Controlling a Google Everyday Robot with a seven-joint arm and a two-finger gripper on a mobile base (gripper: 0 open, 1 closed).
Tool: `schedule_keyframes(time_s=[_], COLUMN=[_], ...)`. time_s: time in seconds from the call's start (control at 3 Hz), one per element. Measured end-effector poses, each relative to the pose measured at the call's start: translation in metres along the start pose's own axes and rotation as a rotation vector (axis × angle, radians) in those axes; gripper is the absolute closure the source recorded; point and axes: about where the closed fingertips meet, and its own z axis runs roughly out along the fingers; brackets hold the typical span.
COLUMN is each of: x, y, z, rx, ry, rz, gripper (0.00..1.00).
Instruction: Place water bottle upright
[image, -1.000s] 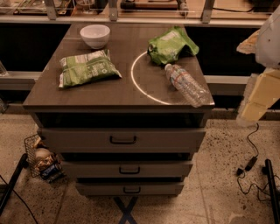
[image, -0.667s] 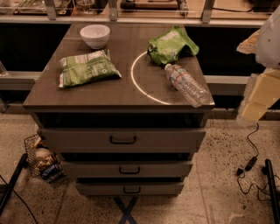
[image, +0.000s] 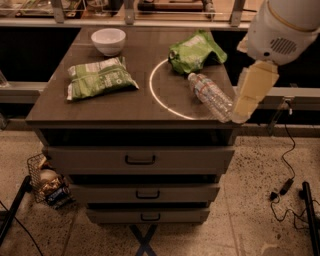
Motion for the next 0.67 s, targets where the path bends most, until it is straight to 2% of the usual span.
schedule_keyframes(time_s=[0.33,0.67], x=[-0.033,-0.042], y=[-0.037,-0.065], z=[0.028,0.047], rx=[-0.004,0.034], ry=[0.026,0.068], rz=[0.103,0.24], gripper=[0.0,0.0])
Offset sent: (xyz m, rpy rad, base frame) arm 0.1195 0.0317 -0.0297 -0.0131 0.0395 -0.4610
